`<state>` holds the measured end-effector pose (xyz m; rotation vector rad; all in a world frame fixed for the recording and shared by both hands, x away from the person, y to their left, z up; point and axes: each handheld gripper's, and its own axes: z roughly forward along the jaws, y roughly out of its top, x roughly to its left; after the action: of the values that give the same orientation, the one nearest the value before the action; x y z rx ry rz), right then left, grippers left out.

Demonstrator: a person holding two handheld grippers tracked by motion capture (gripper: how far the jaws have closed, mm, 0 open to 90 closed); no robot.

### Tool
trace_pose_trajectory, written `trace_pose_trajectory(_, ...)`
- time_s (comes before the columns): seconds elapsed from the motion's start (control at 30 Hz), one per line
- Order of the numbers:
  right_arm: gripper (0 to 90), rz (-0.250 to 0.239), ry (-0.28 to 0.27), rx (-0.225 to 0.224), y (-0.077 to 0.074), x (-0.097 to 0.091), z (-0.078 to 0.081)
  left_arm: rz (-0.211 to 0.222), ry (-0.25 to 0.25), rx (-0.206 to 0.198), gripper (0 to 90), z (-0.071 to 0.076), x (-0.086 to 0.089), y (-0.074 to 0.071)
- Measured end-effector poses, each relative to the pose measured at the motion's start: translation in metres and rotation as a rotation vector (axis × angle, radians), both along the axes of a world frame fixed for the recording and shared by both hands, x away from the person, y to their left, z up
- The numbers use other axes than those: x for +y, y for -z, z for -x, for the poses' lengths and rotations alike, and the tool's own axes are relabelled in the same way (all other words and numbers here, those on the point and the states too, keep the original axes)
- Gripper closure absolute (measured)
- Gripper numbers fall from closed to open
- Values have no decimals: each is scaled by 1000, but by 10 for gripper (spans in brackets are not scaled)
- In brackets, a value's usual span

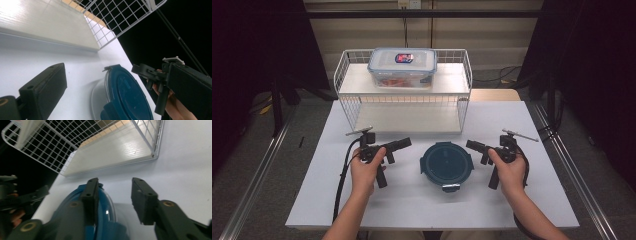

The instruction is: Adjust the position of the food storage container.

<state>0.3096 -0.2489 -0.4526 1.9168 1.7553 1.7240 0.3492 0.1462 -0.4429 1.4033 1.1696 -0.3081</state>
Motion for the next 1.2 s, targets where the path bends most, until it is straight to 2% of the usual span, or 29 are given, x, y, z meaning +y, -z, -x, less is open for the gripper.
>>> trace_pose_trajectory(0.13,485,-7,-10,8,3,-4,7,17,7,25,25,4,-2,4)
trace_pose_trajectory(0.27,434,-25,-7,15,7,-8,14,16,25,39,25,8,-4,9)
trace_pose_trajectory(0.33,413,-24,-11,18,8,-9,17,-16,34,41,25,10,-6,10)
trace_pose_trajectory(0.37,413,-24,-11,18,8,-9,17,-16,34,41,26,10,-6,10)
trace_pose_trajectory(0.43,408,-41,-19,29,10,-10,23,-49,54,50,26,13,-10,13)
trace_pose_trajectory(0.53,403,-62,-29,36,11,-9,27,-29,67,64,26,15,-12,17)
trace_pose_trajectory(0.63,399,-69,-32,36,13,-8,29,-39,76,63,26,16,-13,18)
trace_pose_trajectory(0.77,397,-70,-44,43,15,-8,30,-24,80,74,27,17,-16,19)
trace_pose_trajectory(0.8,397,-88,-44,42,16,-8,30,-12,78,89,28,18,-18,21)
trace_pose_trajectory(0.87,397,-106,-44,54,17,-8,30,-19,83,102,28,18,-19,23)
trace_pose_trajectory(1.0,399,-104,-48,68,21,-7,31,-34,97,128,35,19,-25,28)
trace_pose_trajectory(1.2,405,-109,-67,80,23,-3,32,-45,97,129,73,20,-29,33)
